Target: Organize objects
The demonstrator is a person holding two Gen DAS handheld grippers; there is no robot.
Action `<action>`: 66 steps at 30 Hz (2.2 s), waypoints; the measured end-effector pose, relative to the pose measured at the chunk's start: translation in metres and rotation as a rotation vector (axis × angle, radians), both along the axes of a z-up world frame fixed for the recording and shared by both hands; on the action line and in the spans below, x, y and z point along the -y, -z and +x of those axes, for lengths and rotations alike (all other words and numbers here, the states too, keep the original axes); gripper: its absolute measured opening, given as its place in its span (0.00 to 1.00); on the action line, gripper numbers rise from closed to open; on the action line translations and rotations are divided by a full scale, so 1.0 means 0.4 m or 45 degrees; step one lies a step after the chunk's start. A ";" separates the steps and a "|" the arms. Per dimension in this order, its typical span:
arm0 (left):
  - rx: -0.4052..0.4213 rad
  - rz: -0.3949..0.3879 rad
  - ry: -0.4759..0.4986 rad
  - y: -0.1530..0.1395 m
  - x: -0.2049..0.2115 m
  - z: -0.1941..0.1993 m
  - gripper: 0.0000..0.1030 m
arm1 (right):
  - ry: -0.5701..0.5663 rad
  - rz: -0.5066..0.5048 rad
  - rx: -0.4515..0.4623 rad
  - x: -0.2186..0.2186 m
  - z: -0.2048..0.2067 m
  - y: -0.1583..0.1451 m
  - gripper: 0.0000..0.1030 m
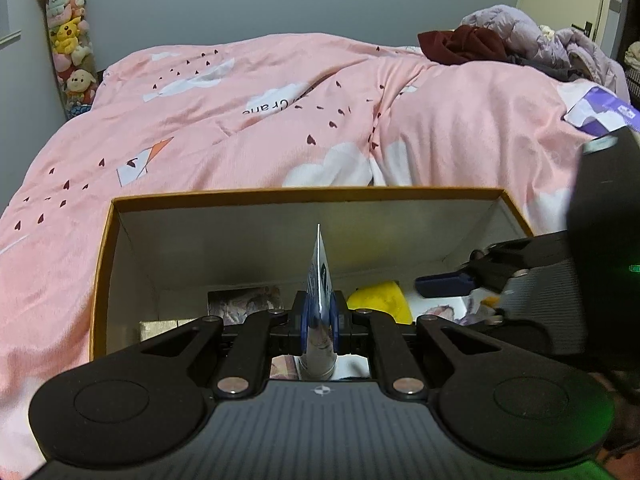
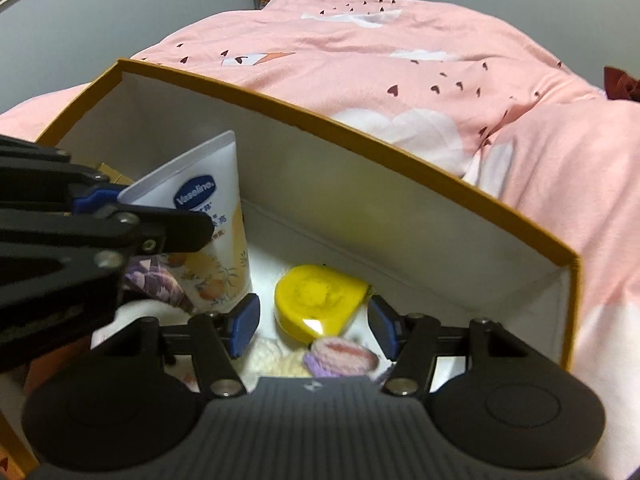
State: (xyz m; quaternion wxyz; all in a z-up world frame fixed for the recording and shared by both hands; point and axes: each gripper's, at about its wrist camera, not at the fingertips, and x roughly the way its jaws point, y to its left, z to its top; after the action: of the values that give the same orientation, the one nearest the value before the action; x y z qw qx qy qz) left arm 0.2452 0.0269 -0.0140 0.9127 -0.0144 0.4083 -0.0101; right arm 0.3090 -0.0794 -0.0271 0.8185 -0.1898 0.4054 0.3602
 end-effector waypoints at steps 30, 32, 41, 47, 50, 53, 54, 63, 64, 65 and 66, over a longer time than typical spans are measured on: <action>0.389 -0.084 -0.068 -0.246 -0.034 -0.308 0.61 | 0.359 0.406 0.498 0.237 -0.352 -0.300 0.75; 0.455 -0.056 -0.077 -0.255 -0.030 -0.348 0.63 | 0.378 0.489 0.529 0.253 -0.398 -0.321 0.80; 0.606 0.169 -0.252 -0.206 0.020 -0.461 0.86 | 0.412 0.706 0.653 0.281 -0.606 -0.308 0.90; 0.512 0.120 -0.316 -0.123 0.026 -0.474 0.86 | 0.436 0.642 0.569 0.266 -0.611 -0.236 0.90; 0.481 0.183 -0.321 -0.095 0.027 -0.481 0.86 | 0.467 0.571 0.541 0.259 -0.602 -0.195 0.90; 0.449 0.213 -0.340 -0.073 0.019 -0.492 0.86 | 0.476 0.537 0.493 0.255 -0.591 -0.163 0.90; 0.440 0.203 -0.342 -0.069 0.016 -0.492 0.86 | 0.476 0.524 0.486 0.253 -0.587 -0.155 0.90; 0.402 0.218 -0.343 -0.042 0.009 -0.481 0.86 | 0.528 0.496 0.436 0.247 -0.557 -0.114 0.90; 0.400 0.216 -0.345 -0.040 0.008 -0.478 0.86 | 0.528 0.492 0.433 0.245 -0.556 -0.112 0.90; 0.396 0.213 -0.346 -0.038 0.007 -0.475 0.86 | 0.528 0.486 0.426 0.243 -0.552 -0.108 0.90; 0.392 0.212 -0.347 -0.035 0.007 -0.472 0.86 | 0.525 0.480 0.418 0.241 -0.550 -0.104 0.90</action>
State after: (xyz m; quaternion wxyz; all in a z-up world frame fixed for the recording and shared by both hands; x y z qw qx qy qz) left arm 0.0563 0.0243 0.0001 0.9553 0.0078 0.2578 0.1449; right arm 0.0890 -0.1758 0.0144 0.9494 -0.0045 0.2240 0.2200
